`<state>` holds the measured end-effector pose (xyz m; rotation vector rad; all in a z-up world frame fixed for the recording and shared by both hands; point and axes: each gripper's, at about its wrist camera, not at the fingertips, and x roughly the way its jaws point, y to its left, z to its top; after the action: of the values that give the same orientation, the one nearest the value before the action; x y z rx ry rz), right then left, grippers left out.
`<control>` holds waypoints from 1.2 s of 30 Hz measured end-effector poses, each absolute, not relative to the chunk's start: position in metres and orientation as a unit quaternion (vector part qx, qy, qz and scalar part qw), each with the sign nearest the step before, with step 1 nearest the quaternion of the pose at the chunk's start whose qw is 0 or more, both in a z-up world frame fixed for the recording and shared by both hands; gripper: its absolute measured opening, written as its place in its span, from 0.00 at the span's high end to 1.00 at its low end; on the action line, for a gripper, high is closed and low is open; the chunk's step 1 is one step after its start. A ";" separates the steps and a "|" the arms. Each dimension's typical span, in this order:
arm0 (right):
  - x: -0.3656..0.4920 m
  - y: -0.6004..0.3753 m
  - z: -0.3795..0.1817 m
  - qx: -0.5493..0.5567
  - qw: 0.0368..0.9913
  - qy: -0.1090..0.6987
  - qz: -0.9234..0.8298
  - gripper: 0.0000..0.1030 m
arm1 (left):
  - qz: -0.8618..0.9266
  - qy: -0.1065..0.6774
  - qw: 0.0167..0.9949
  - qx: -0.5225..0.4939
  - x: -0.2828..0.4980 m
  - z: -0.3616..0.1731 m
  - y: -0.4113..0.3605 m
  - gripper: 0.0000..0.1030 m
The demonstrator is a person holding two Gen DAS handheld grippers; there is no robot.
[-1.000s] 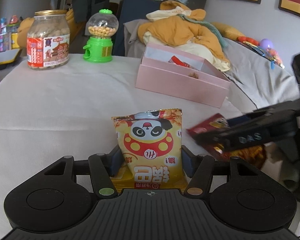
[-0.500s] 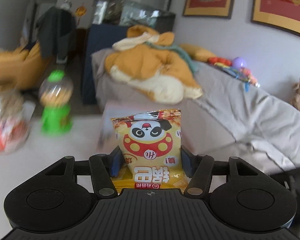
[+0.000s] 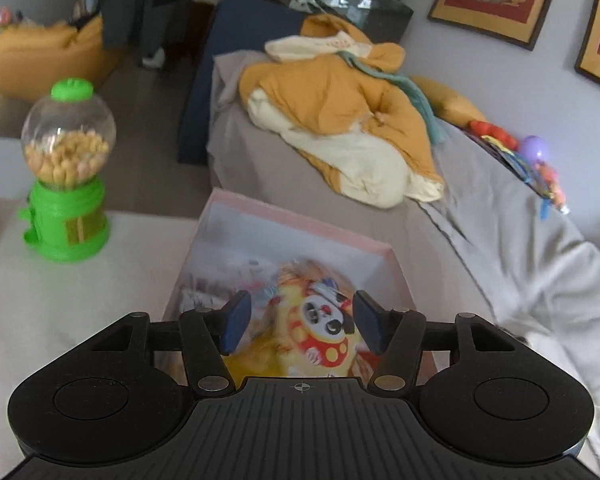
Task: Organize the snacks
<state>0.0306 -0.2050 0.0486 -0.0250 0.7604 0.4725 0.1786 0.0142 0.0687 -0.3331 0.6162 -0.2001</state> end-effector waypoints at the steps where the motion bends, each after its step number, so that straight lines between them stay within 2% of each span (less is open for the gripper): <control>1: 0.031 -0.204 0.045 -0.008 0.897 0.380 0.225 0.17 | -0.091 0.299 0.936 -0.159 0.169 0.070 0.017 0.40; 7: 0.040 -0.197 0.018 0.052 0.864 0.456 0.208 0.17 | -0.076 0.285 0.949 -0.112 0.094 0.072 0.035 0.40; 8: 0.043 -0.192 0.012 0.064 0.857 0.469 0.206 0.15 | -0.073 0.278 0.952 -0.110 0.080 0.069 0.036 0.40; 9: 0.045 -0.187 0.009 0.068 0.856 0.472 0.201 0.07 | -0.070 0.269 0.954 -0.114 0.067 0.066 0.040 0.40; 11: 0.048 -0.170 0.007 0.068 0.864 0.465 0.182 0.00 | -0.065 0.254 0.956 -0.132 0.046 0.059 0.048 0.40; 18: 0.043 -0.115 -0.005 -0.052 0.910 0.395 0.116 0.00 | -0.057 0.259 0.948 -0.179 0.011 0.031 0.084 0.40; 20: 0.045 -0.126 -0.003 -0.052 0.901 0.405 0.147 0.07 | -0.069 0.258 0.946 -0.181 0.005 0.026 0.087 0.40; 21: 0.044 -0.130 0.000 -0.058 0.898 0.406 0.160 0.16 | -0.073 0.254 0.947 -0.182 0.004 0.025 0.088 0.40; 22: 0.043 -0.134 0.003 -0.059 0.895 0.408 0.170 0.33 | -0.076 0.250 0.948 -0.183 0.002 0.024 0.087 0.40; 24: 0.040 -0.142 0.014 -0.054 0.890 0.419 0.175 0.42 | -0.084 0.245 0.948 -0.184 0.001 0.025 0.085 0.40; 27: 0.038 -0.140 0.025 -0.053 0.880 0.431 0.194 0.46 | -0.095 0.245 0.947 -0.184 -0.005 0.025 0.086 0.40; 32: 0.029 -0.127 0.054 -0.066 0.892 0.395 0.208 0.51 | -0.096 0.236 0.946 -0.198 -0.015 0.031 0.093 0.40; 35: 0.032 -0.129 0.094 -0.056 0.916 0.338 0.208 0.94 | -0.098 0.233 0.943 -0.216 -0.016 0.035 0.098 0.40; 36: 0.037 -0.129 0.108 -0.053 0.924 0.320 0.204 0.99 | -0.099 0.235 0.943 -0.216 -0.016 0.036 0.098 0.40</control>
<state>0.0370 -0.1292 0.1082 -0.1093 0.6559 0.4186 -0.0158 0.0978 0.0357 -0.4404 0.4789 -0.2025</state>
